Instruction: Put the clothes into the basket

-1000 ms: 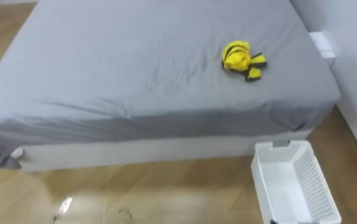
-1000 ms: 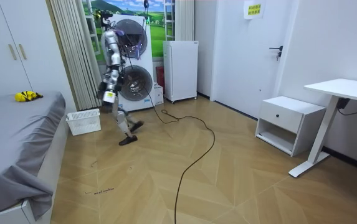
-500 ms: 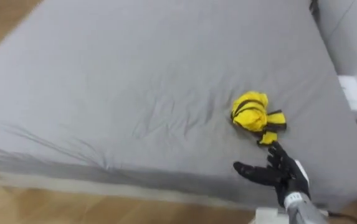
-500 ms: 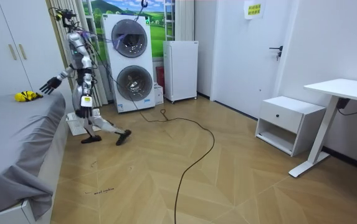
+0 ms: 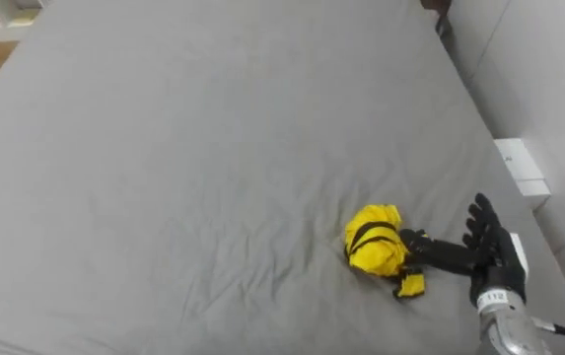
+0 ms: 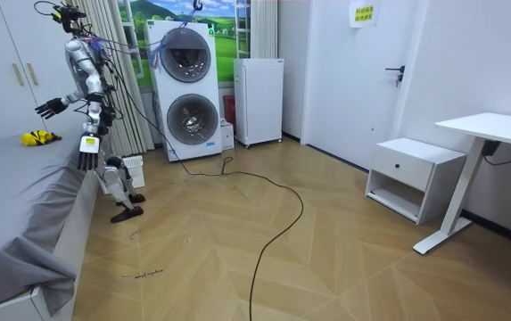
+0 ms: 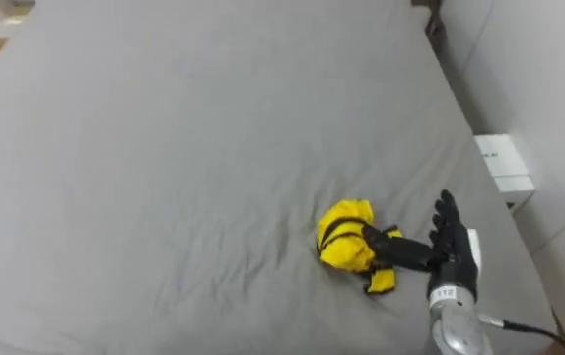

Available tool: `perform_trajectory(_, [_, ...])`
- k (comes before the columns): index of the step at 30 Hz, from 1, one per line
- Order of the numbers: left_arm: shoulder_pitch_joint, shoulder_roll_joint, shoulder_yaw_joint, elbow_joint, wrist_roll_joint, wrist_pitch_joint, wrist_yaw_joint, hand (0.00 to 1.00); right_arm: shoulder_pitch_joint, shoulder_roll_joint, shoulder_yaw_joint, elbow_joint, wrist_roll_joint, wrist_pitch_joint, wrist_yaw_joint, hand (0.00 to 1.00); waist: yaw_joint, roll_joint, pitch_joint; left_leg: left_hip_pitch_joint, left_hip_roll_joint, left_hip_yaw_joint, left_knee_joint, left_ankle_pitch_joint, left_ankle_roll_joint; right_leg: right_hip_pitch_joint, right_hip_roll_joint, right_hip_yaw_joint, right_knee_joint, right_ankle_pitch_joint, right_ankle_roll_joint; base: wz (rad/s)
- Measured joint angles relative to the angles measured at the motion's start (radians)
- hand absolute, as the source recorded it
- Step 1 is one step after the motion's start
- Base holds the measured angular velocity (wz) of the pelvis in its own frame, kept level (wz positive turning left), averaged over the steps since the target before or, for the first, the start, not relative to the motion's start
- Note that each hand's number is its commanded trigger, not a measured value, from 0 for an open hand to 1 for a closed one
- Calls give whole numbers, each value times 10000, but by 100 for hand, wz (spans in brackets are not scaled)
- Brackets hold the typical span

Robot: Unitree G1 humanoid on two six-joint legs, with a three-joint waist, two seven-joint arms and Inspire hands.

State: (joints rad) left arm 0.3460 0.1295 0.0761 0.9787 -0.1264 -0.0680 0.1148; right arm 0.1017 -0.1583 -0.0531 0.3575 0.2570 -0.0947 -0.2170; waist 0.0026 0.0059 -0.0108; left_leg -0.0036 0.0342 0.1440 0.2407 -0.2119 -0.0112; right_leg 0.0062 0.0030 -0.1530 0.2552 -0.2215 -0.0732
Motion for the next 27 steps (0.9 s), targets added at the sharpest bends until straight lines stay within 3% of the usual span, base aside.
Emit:
perform_trajectory(5, [-538, 5, -7, -79, -15, 411, -21, 0, 28, 4, 12, -600, -486, 35, -215, 0, -16, -183, 53, -24, -87, -111, -273, 5, 8, -22, -36, -151, -195, -9, 48, -1])
perform_trajectory(7, [-687, -13, -12, -87, -7, 567, -2, 0, -48, 6, 23, -596, -666, 254, -251, 0, 14, -206, 72, -44, -92, -142, -329, 5, 8, -55, -28, -170, -211, -3, 58, 3])
perform_trajectory(10, [-814, -3, -17, -108, -11, 824, 63, 0, -159, -7, 86, -401, -659, 374, -442, 0, 31, -204, 76, -160, -116, -278, -359, 4, 8, -55, -58, -500, -368, 17, 91, 14])
perform_trajectory(15, [-1178, 11, -147, -97, 15, 934, 74, 0, -1008, -51, 545, 686, -685, 777, -618, 0, 83, -209, 98, -649, -182, -579, -358, 101, 47, -447, -112, -739, -351, 18, 92, 15])
perform_trajectory(20, [-1471, 57, -428, 148, -1, 914, 10, 0, -2235, -72, 1257, 2207, -679, 793, -569, 0, 355, -198, 181, -1010, -259, -754, -358, 236, 64, -690, -212, -1229, -353, 18, 93, 13])
perform_trajectory(27, [-1877, 68, -430, 537, 49, 1144, -97, 0, -3416, -90, 1410, 4222, -667, 946, -417, 0, 761, -143, 214, -1575, -375, -1250, -332, 455, 102, -1037, -343, -1675, -359, 29, 109, 25])
